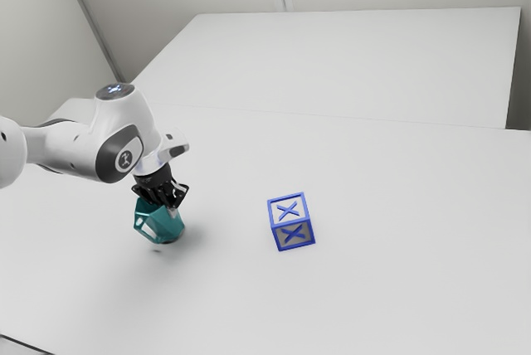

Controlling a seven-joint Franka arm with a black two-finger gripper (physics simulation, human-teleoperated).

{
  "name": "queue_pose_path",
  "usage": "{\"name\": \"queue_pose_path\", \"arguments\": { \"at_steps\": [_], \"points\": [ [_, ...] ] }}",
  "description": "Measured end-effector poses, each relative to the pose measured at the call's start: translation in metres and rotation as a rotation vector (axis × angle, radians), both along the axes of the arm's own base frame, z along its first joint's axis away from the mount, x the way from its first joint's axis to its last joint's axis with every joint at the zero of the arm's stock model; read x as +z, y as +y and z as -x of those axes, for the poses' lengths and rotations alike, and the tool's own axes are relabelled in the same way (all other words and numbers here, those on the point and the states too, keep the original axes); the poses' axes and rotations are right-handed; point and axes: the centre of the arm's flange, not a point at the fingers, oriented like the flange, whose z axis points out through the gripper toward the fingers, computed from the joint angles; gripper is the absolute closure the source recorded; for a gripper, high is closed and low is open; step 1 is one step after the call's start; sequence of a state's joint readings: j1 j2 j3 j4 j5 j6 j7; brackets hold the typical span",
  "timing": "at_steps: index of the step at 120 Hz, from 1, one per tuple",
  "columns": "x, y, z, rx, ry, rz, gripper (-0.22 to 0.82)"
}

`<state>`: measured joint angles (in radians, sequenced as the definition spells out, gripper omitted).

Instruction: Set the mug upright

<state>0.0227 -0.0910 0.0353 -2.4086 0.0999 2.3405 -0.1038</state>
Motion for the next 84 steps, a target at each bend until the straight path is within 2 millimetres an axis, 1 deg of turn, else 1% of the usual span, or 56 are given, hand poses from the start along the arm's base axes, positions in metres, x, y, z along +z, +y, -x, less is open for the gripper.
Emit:
{"name": "queue_pose_path", "arguments": {
  "at_steps": [14,29,43,54,70,84],
  "points": [
    [0.005,0.0,0.0,0.0,-0.01,0.004,0.6],
    [0.012,-0.001,0.001,-0.004,-0.025,0.005,0.51],
    [0.018,-0.003,0.001,-0.01,-0.037,0.006,0.33],
    [0.024,-0.004,0.001,-0.014,-0.049,0.007,0.22],
    [0.029,-0.004,0.001,-0.017,-0.056,0.007,0.13],
    [0.04,-0.004,-0.001,-0.015,-0.062,0.008,0.08]
  ]
}}
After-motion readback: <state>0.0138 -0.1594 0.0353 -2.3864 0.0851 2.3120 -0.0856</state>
